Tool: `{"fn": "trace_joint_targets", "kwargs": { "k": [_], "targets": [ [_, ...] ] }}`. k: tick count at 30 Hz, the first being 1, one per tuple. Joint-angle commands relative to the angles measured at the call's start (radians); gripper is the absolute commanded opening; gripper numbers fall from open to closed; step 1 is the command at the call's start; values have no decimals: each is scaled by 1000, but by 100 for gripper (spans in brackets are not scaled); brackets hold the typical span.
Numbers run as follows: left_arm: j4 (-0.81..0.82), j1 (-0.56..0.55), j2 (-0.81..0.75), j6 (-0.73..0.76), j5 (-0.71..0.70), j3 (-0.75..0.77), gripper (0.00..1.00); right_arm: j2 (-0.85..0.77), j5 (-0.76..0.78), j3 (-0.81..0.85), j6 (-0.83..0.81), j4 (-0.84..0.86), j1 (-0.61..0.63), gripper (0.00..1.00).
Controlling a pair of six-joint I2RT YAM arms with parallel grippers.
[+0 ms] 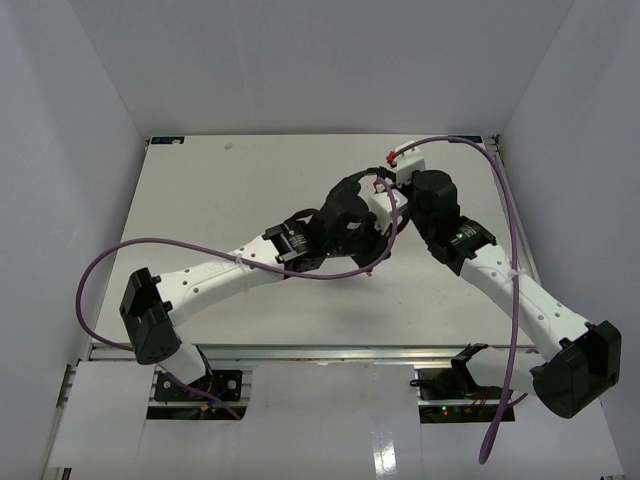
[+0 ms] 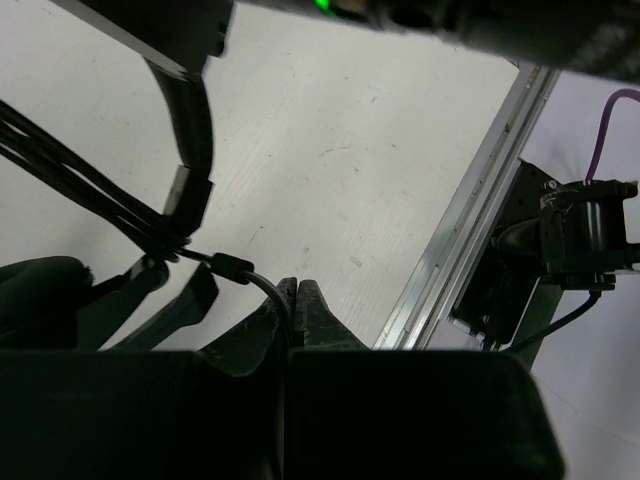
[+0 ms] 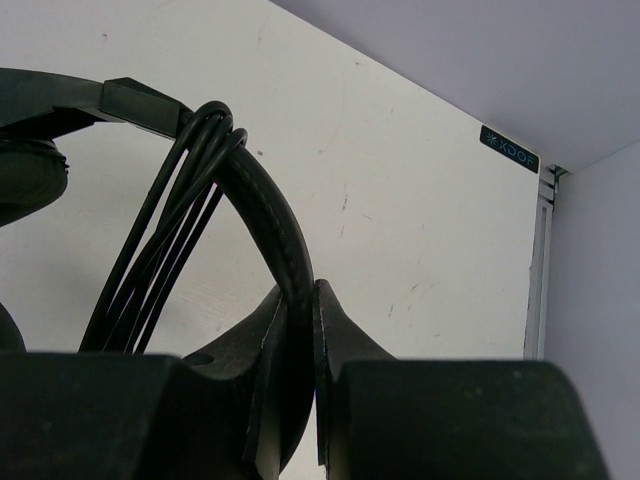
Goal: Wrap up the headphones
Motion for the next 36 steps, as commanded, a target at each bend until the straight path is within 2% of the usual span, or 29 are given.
{"fn": "trace_joint_targets", "kwargs": {
  "k": [1,8,14,22,27,33,36],
  "targets": [
    [71,50,-74,-60,84,37,12,-40,27,-20,-5,87,5,8],
    [96,119,-91,-124,181,14,17,-39,8,-26,1,84,6,8],
    [147,156,-87,-170,248,8,18,-43,3,-32,0,81,9,8],
    [143,197,-104,-175,218,-17,17,-56,-10,-35,3,74,9,8],
    [139,268,-125,-183,203,-46,18,-65,-19,-35,9,68,9,8],
    [137,350,-99,-198,238,-18,27,-76,-29,-42,11,63,9,8],
    [137,384,-83,-213,263,-4,29,-78,-30,-44,11,61,11,8]
  ]
}}
